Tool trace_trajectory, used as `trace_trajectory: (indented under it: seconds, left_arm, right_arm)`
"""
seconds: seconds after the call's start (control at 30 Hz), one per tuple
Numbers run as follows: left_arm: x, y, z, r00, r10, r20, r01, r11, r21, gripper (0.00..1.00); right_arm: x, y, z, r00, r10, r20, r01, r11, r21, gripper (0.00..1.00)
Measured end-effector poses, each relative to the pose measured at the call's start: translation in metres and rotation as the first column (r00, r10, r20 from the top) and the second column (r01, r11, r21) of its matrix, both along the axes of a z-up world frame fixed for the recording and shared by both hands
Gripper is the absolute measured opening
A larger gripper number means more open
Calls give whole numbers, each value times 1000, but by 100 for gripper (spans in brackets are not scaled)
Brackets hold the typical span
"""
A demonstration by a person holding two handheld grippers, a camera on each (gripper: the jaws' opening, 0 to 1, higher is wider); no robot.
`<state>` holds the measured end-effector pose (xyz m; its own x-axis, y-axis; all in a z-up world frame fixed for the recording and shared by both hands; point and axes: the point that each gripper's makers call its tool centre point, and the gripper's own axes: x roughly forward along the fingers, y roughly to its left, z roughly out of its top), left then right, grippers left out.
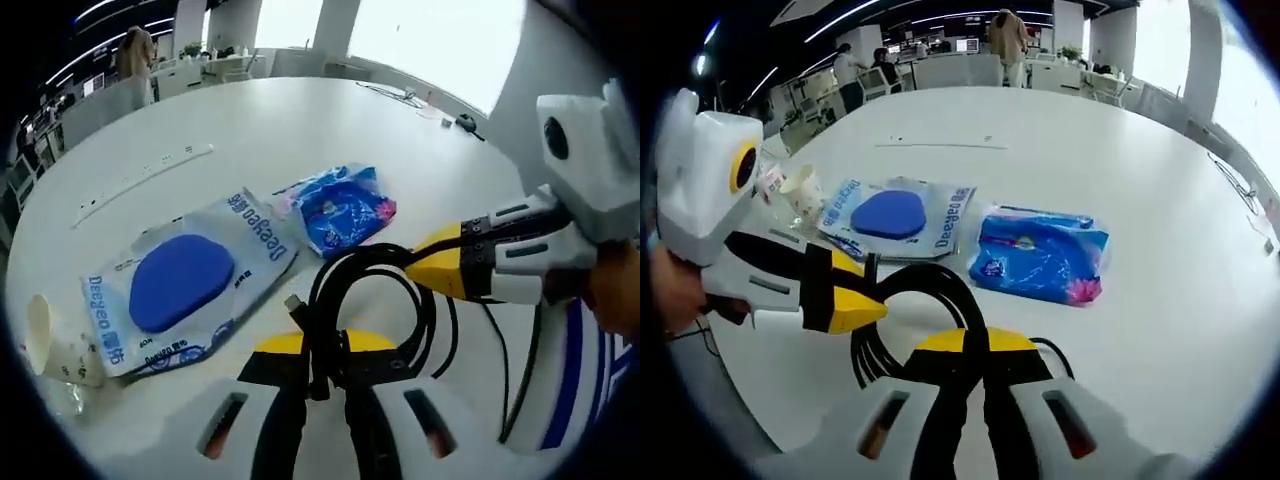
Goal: Arrange the tabletop items into an orderly group along one side of the table until the central work area is clear of visible clutter.
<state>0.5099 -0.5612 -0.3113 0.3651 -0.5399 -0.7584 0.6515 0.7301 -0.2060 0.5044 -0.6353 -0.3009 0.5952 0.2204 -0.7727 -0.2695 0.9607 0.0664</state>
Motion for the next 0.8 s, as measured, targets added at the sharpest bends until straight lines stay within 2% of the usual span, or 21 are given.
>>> trace_trajectory:
  seconds: [0.23, 0.8]
  left_arm:
    - [4, -2, -12, 1000, 1, -27, -1, 1000, 17, 10]
    - [7, -5, -22, 998, 18, -61, -16, 1000, 21, 10]
  right_arm:
    - [3, -2, -12, 1000, 7, -29, -6, 1000, 9, 1]
    - [7, -6, -29, 998, 15, -64, -13, 1000, 28, 2]
